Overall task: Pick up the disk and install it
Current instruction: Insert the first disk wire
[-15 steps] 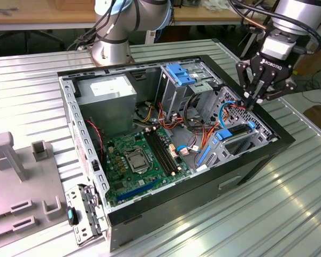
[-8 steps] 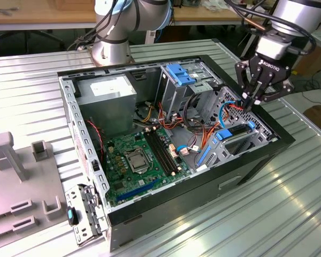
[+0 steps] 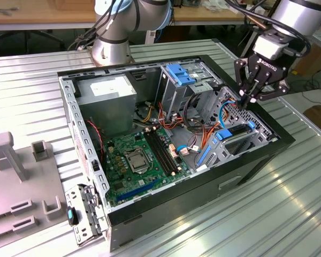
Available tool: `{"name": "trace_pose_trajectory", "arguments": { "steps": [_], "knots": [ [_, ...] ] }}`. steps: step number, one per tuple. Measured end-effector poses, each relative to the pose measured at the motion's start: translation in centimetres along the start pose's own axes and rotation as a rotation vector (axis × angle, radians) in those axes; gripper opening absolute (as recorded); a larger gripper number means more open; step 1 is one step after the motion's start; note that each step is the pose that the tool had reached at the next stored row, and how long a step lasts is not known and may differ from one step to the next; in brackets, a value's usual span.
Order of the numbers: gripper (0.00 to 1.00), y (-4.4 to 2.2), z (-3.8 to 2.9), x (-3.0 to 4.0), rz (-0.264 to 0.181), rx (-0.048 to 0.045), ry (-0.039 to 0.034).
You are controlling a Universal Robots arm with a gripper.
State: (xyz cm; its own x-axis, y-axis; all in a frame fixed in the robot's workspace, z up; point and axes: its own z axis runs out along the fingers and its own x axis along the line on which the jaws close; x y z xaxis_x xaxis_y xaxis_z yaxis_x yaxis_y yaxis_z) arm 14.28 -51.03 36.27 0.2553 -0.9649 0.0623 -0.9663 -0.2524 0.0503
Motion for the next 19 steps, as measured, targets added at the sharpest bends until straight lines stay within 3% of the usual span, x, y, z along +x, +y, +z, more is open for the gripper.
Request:
{"name": "trace_pose_trajectory", "arguments": {
  "steps": [6,8,10,13,16,19],
  "knots": [
    [0.17,-0.01,0.23,0.01,0.082,-0.0052,-0.004],
    [0.17,0.04,0.28,0.19,0.088,-0.0057,-0.0043],
    [0.17,0.25,0.36,1.03,0.088,-0.0057,-0.0044],
    [0.17,0.44,0.42,1.74,0.088,-0.0057,-0.0042],
    [0.17,0.53,0.48,1.94,0.091,-0.0058,-0.0045],
    [0.17,0.54,0.63,1.94,0.124,-0.0079,-0.0062]
  ]
}}
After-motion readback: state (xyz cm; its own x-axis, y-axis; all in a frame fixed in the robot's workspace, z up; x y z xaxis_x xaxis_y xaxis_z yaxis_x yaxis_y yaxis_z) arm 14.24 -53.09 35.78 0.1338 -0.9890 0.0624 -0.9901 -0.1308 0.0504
